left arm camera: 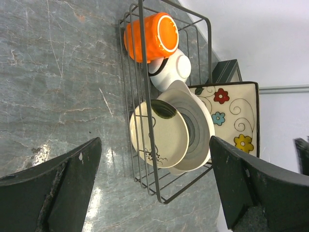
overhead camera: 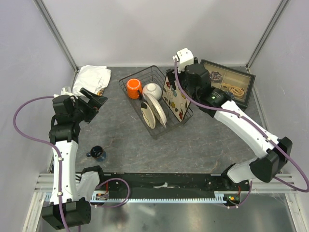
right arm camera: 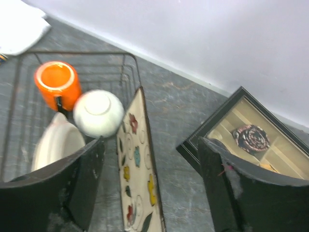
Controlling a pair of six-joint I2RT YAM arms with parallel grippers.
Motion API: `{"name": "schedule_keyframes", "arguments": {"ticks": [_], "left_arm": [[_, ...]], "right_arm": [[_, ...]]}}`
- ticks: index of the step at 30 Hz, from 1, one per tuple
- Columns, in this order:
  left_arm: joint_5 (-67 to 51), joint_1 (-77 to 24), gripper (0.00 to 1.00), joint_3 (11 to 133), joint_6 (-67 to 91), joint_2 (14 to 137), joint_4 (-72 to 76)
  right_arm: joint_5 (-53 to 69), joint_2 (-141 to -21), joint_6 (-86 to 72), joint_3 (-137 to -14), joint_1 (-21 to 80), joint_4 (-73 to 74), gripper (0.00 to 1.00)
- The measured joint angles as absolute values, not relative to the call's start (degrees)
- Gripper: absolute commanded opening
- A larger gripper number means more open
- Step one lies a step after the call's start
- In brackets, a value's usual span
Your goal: Load the mixed dishes into the dish rack
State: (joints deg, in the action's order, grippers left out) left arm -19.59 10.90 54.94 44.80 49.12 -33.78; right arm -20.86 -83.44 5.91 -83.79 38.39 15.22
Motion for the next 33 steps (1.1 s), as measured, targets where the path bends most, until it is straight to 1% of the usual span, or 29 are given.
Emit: {"name": "schedule_keyframes", "arguments": {"ticks": [3,14,33], "left_arm": [[-19.57,10.92,0.99,54.94,44.42,49.12,-33.8],[-19.53,10.92,0.99,54.96,43.62,50.59,-33.87],[-15.0,10.92,0.99,54.96,42.37,50.81,-34.35]], "right_arm": [[-18.85,-80.36,4.64,-83.79,38.39,15.29,0.98],[-17.58,-69.8,-2.09,-82.48,38.39,17.67,0.98],[-13.56,-48.31,-14.61,-61.34,38.39,21.65,0.98]]}}
